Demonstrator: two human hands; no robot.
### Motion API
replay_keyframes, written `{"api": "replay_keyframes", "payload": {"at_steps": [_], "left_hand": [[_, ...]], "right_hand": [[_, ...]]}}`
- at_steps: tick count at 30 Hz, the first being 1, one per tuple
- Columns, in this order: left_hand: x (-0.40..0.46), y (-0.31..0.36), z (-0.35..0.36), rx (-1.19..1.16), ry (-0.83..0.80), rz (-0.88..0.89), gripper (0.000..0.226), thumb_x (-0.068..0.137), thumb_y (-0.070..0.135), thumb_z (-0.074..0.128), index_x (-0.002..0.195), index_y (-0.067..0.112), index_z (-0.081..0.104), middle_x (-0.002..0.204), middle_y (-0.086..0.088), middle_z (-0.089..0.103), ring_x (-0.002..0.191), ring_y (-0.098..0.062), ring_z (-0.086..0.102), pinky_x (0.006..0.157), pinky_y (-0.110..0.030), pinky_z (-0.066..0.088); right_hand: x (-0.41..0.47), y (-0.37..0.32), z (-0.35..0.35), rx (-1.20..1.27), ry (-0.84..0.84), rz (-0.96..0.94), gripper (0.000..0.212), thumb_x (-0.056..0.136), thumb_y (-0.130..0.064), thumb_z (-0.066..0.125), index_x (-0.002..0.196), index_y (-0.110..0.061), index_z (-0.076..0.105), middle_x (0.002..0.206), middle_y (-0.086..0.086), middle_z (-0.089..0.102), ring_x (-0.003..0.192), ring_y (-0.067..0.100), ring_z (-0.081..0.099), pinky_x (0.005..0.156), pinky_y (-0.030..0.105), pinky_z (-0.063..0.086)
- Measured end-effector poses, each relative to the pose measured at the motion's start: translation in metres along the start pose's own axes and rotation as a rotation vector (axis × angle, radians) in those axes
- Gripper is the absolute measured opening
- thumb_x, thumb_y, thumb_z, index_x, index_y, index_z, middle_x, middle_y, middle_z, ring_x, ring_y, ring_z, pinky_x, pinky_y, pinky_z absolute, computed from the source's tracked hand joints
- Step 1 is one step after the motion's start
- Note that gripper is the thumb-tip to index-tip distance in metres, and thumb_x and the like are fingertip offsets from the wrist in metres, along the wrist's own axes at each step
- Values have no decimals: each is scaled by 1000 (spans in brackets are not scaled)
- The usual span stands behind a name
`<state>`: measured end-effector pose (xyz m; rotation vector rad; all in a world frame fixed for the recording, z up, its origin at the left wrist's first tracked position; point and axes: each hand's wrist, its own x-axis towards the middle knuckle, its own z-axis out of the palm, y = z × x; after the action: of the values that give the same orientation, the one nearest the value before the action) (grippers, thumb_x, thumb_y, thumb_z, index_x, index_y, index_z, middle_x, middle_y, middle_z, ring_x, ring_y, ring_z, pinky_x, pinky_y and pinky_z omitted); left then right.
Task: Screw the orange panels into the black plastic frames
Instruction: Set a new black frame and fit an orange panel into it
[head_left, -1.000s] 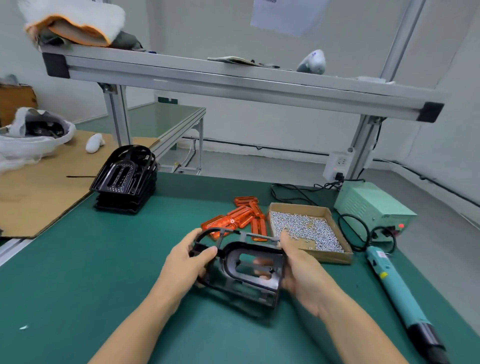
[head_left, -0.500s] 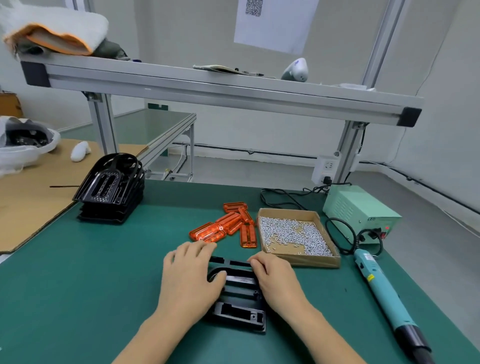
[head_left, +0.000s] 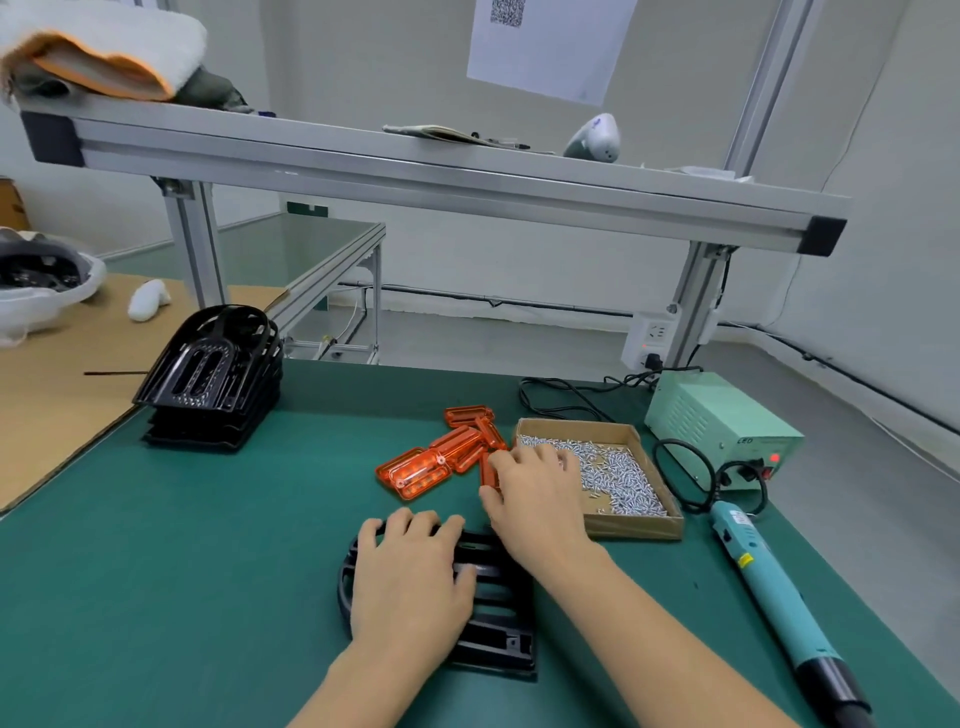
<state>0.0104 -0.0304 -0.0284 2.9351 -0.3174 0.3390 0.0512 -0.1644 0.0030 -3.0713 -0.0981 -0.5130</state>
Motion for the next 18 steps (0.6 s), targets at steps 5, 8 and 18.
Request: {"api": "replay_keyframes", "payload": {"at_steps": [5,8,18], "left_hand": [[-3,0,0,-45,25,-13,51,95,52,29,143,37,30,146,14,35,135,-12,24,109,-36,10],[-6,-2,-1,-107,48,-21,48,96,49,29,142,36,31,148,14,31,138,-11,20,113,-34,7],[-8,-3,-1,-132,52,-5,49,95,46,31,142,34,32,148,13,31,138,-12,18,113,-34,5]], "right_hand": [[29,1,11,-285,-248,68,47,98,-50,39,131,-18,48,137,12,53,134,34,36,115,60,-1],[36,3,18,-315,-283,88,53,96,-59,35,126,-19,52,128,10,60,131,34,41,113,63,-5],[34,3,17,-312,-178,75,38,93,-53,41,77,-20,52,92,3,68,110,28,57,112,62,-10]]}}
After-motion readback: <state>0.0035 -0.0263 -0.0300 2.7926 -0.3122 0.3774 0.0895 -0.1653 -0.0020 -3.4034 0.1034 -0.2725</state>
